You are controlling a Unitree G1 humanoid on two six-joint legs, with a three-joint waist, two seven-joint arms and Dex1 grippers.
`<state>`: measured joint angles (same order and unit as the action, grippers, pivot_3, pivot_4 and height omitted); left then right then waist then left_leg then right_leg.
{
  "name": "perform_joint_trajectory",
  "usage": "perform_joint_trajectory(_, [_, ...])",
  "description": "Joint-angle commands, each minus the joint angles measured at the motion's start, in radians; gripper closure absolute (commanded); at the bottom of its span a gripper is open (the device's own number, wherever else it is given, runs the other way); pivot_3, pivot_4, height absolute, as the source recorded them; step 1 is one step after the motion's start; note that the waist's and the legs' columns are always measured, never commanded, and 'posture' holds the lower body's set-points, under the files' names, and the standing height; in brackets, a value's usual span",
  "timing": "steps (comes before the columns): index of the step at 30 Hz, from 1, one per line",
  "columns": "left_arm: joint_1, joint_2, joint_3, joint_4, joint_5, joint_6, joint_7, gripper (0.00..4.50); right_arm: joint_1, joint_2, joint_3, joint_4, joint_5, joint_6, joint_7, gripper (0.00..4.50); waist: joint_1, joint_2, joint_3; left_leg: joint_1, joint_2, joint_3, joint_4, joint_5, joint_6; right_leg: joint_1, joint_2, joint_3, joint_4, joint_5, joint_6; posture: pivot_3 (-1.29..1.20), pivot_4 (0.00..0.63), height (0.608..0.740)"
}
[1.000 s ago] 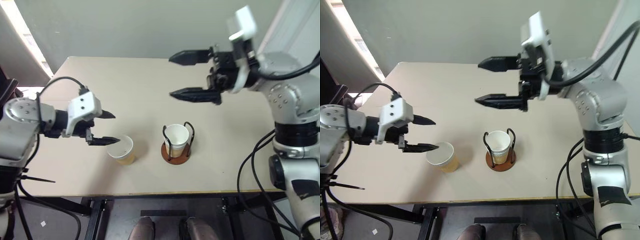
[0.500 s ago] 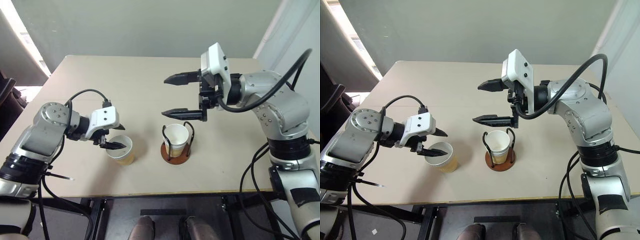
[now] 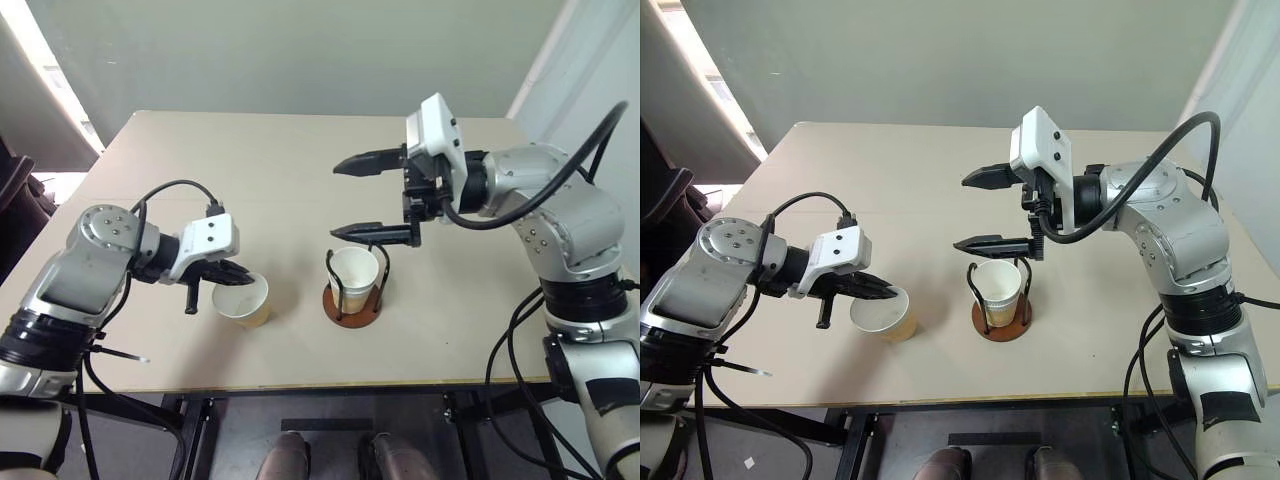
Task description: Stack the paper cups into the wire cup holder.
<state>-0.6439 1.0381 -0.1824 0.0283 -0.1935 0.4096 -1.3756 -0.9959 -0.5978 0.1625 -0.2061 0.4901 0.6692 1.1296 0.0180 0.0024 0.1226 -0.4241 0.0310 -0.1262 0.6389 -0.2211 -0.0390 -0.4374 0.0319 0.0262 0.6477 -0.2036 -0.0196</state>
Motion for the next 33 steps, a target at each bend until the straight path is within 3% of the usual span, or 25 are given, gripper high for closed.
perform_joint_trajectory(1, [-0.060, -0.005, 0.075, -0.009, -0.050, -0.004, -0.013, 4.47, -0.007, -0.068, -0.060, -0.020, 0.070, 0.029, 0.077, 0.00, 0.005, 0.000, 0.000, 0.000, 0.000, 0.000, 0.000, 0.000, 0.000, 0.000, 0.000, 0.000, 0.000, 0.000, 0.000, 0.00, 0.150, 0.740])
perform_joint_trajectory(6, [-0.197, -0.039, 0.147, 0.059, -0.122, -0.014, -0.029, 4.47, 0.021, -0.213, -0.111, -0.002, 0.143, 0.064, 0.212, 0.00, 0.015, -0.001, -0.001, -0.003, 0.000, 0.000, 0.004, 0.000, 0.001, 0.000, 0.000, 0.000, -0.002, 0.001, 0.001, 0.00, 0.150, 0.740])
perform_joint_trajectory(10, [-0.453, -0.166, 0.182, 0.147, -0.251, -0.005, -0.095, 4.47, 0.099, -0.395, -0.205, 0.109, 0.155, 0.030, 0.352, 0.00, 0.033, -0.003, -0.001, -0.006, -0.001, -0.001, 0.009, 0.000, 0.003, 0.002, 0.000, 0.000, -0.003, 0.001, 0.004, 0.00, 0.150, 0.740])
perform_joint_trajectory(13, [-0.527, -0.250, 0.140, 0.158, -0.288, 0.002, -0.169, 4.47, 0.105, -0.418, -0.241, 0.133, 0.175, 0.031, 0.357, 0.00, 0.030, 0.000, -0.002, -0.004, -0.002, 0.005, 0.009, -0.002, 0.007, 0.004, -0.002, 0.005, -0.005, 0.003, 0.008, 0.00, 0.150, 0.740])
perform_joint_trajectory(18, [-0.596, -0.364, -0.008, 0.224, -0.217, -0.100, -0.235, 4.47, 0.124, -0.429, -0.274, 0.107, 0.175, 0.035, 0.316, 0.00, 0.012, 0.000, -0.002, 0.006, -0.001, 0.009, 0.010, -0.003, 0.011, 0.015, -0.002, 0.007, -0.007, 0.001, 0.014, 0.00, 0.150, 0.740])
perform_joint_trajectory(22, [-0.622, -0.391, -0.126, 0.333, -0.157, -0.243, -0.239, 4.47, 0.183, -0.450, -0.291, 0.031, 0.183, 0.058, 0.283, 0.00, 0.012, 0.000, -0.002, 0.005, -0.001, 0.009, 0.012, -0.004, 0.012, 0.015, -0.002, 0.008, -0.007, 0.001, 0.017, 0.00, 0.150, 0.740])
perform_joint_trajectory(33, [-0.643, -0.450, -0.196, 0.432, -0.169, -0.325, -0.239, 4.47, 0.269, -0.478, -0.347, -0.077, 0.232, 0.127, 0.180, 0.00, 0.023, 0.001, -0.001, -0.004, -0.003, 0.009, 0.030, -0.013, 0.020, 0.015, -0.002, 0.009, -0.007, -0.001, 0.027, 0.00, 0.150, 0.740])
